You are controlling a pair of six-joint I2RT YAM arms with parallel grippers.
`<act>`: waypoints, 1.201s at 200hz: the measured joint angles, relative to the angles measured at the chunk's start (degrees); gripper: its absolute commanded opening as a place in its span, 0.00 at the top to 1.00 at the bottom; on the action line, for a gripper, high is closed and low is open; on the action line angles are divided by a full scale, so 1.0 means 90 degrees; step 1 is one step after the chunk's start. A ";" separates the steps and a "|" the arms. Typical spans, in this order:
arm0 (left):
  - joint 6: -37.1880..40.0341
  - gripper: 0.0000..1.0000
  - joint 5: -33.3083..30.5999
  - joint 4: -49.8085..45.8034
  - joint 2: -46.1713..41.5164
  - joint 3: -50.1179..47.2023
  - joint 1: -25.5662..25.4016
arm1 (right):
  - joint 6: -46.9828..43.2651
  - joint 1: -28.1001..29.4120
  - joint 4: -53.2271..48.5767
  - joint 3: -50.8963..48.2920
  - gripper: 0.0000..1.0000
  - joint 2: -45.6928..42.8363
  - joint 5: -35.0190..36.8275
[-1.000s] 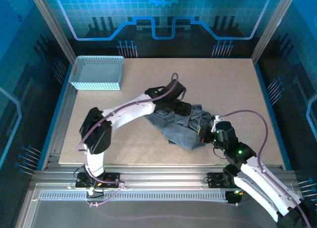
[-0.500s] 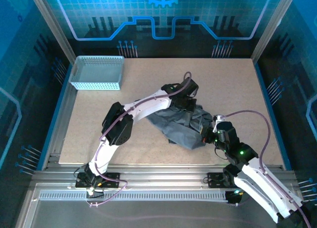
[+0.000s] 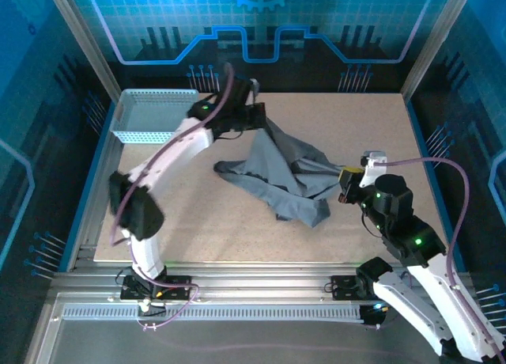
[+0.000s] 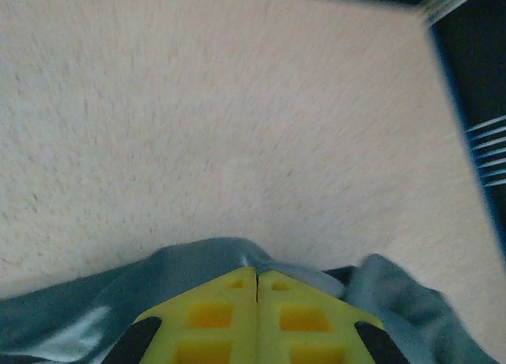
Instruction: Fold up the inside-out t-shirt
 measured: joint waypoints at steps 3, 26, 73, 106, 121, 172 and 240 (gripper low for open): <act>-0.0010 1.00 0.0002 0.0097 -0.0223 -0.0148 0.0027 | -0.0070 -0.0002 -0.0022 0.0087 1.00 0.0022 0.0000; -0.0022 1.00 -0.0126 0.0782 -0.1763 -0.1290 0.0187 | -0.0464 -0.0029 -0.0085 0.0733 1.00 0.0102 0.0073; -0.0340 1.00 -0.0481 0.1290 -0.2973 -0.3531 0.0658 | 0.0029 -0.0138 -0.0129 0.0194 1.00 -0.0231 0.0670; -0.0639 0.80 -0.0391 0.0957 -0.1863 -0.4911 0.0947 | 0.1486 -0.0342 -0.0546 -0.1753 1.00 0.0367 0.0442; -0.0685 0.62 -0.0219 0.0780 -0.1360 -0.5119 0.0925 | 0.1911 -0.0376 -0.0627 -0.2438 1.00 0.0641 0.0158; 0.0068 0.32 -0.1161 0.0248 -0.1399 -0.4291 -0.0330 | 0.2033 -0.0415 -0.0583 -0.1987 1.00 0.1328 -0.0080; 0.0678 0.25 -0.1797 0.0194 -0.0673 -0.2868 -0.2161 | 0.1950 -0.0415 -0.0231 -0.1865 1.00 0.1372 -0.0333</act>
